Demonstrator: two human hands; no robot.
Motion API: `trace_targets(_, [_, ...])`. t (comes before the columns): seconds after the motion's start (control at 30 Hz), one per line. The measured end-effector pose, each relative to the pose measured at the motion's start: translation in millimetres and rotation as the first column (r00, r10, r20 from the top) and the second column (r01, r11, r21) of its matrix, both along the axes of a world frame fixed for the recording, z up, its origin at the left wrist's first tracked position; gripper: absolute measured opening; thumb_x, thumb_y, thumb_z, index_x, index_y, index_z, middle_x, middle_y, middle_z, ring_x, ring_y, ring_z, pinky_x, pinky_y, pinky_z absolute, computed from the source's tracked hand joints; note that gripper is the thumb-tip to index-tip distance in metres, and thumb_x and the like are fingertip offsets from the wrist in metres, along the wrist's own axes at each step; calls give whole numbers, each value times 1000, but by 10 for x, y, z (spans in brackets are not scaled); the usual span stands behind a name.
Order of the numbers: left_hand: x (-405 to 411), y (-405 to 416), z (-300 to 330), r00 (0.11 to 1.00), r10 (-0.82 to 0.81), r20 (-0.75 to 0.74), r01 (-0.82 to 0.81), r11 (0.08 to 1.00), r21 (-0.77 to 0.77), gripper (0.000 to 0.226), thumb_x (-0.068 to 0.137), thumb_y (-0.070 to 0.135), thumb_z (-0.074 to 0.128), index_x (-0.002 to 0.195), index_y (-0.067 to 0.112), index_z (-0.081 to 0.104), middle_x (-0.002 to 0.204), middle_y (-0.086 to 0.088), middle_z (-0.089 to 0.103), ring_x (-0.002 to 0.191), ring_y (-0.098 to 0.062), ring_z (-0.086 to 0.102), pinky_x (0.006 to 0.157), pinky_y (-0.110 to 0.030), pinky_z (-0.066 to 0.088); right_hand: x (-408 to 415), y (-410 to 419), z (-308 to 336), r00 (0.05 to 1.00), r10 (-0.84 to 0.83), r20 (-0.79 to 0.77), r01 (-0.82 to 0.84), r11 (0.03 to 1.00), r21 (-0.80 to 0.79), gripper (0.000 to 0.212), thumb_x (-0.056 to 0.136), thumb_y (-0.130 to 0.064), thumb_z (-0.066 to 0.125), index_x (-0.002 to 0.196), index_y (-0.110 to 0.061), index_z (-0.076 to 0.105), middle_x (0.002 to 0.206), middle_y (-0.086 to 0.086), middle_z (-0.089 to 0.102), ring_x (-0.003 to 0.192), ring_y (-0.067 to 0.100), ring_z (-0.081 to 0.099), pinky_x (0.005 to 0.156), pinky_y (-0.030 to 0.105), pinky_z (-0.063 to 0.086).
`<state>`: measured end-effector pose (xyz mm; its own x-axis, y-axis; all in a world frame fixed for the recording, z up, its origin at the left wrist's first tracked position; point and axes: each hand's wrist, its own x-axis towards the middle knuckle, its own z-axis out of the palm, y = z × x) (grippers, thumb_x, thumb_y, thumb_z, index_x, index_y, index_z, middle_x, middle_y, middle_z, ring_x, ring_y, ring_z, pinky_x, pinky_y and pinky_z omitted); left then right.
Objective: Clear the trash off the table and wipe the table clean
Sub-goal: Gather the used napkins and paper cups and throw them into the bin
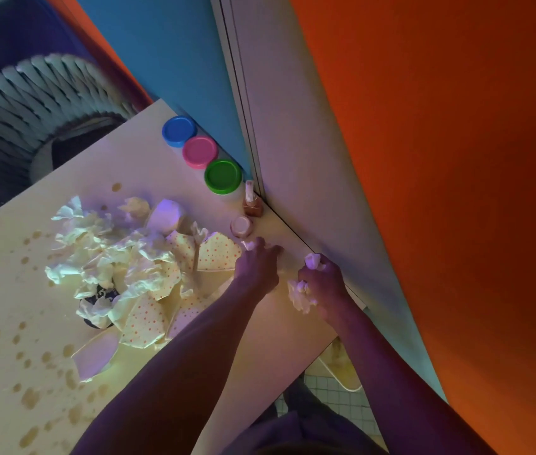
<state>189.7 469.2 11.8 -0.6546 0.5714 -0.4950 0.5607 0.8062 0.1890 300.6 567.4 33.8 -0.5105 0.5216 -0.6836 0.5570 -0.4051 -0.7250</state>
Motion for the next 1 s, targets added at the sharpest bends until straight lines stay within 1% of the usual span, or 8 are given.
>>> trace_targets(0.2, [185, -83, 32, 998, 61, 11, -62, 996, 67, 41, 84, 13, 67, 124, 21, 62, 118, -8, 51, 96, -32, 66, 75, -41, 57, 87, 94, 8, 993, 118, 14, -118, 993, 15, 31, 79, 0, 55, 95, -22, 71, 66, 3, 61, 54, 14, 52, 40, 20, 33])
trace_targets(0.33, [339, -232, 42, 979, 190, 78, -200, 967, 158, 34, 82, 18, 70, 116, 22, 65, 114, -4, 54, 96, -28, 63, 73, -37, 55, 48, 72, 7, 986, 166, 5, -166, 986, 2, 26, 79, -6, 69, 93, -27, 74, 87, 5, 72, 66, 14, 61, 54, 26, 45])
trace_targets(0.43, [460, -389, 57, 959, 266, 99, -282, 934, 220, 34, 78, 30, 75, 111, 22, 68, 107, -4, 57, 94, -28, 62, 76, -38, 54, -33, 24, 57, 981, 193, -22, -192, 981, 21, 11, 78, -23, 79, 88, -22, 74, 81, 3, 70, 65, 14, 58, 55, 26, 43])
trace_targets(0.57, [559, -645, 163, 888, 444, 123, -458, 825, 330, 33, 78, 39, 78, 104, 21, 70, 102, 1, 59, 89, -22, 59, 76, -36, 53, -224, -123, 119, 963, 271, -5, -267, 952, 148, 50, 80, -57, 74, 77, -7, 67, 61, 0, 62, 50, 12, 51, 54, 24, 41])
trace_targets(0.67, [572, -880, 288, 816, 564, 123, -563, 728, 391, 30, 77, 35, 78, 101, 19, 71, 98, 3, 59, 87, -21, 59, 73, -28, 43, -421, -291, 133, 942, 332, 47, -334, 918, 212, 59, 88, -68, 55, 74, -12, 68, 58, -1, 64, 50, 15, 55, 55, 26, 42])
trace_targets(0.83, [631, -1376, 435, 716, 690, 106, -661, 621, 420, 24, 74, 28, 75, 96, 21, 68, 94, 5, 59, 86, -21, 60, 71, -27, 38, -716, -684, 48, 807, 573, 145, -579, 719, 384, 35, 88, -43, 53, 69, -15, 64, 71, 9, 69, 81, 34, 66, 72, 37, 53])
trace_targets(0.93, [650, -1653, 494, 658, 748, 86, -700, 565, 435, 22, 74, 29, 75, 94, 22, 66, 94, 4, 61, 83, -21, 60, 70, -27, 38, -831, -972, 36, 680, 702, 210, -712, 566, 415, 10, 82, -27, 61, 89, -19, 61, 94, 8, 69, 92, 33, 63, 79, 37, 52])
trace_targets(1.0, [655, -1828, 529, 619, 780, 88, -728, 528, 438, 25, 75, 28, 74, 98, 21, 66, 97, 3, 61, 85, -23, 60, 71, -28, 40, -887, -1159, 14, 579, 776, 251, -784, 445, 433, 24, 81, -22, 62, 105, -23, 60, 105, 5, 67, 99, 31, 62, 83, 36, 51])
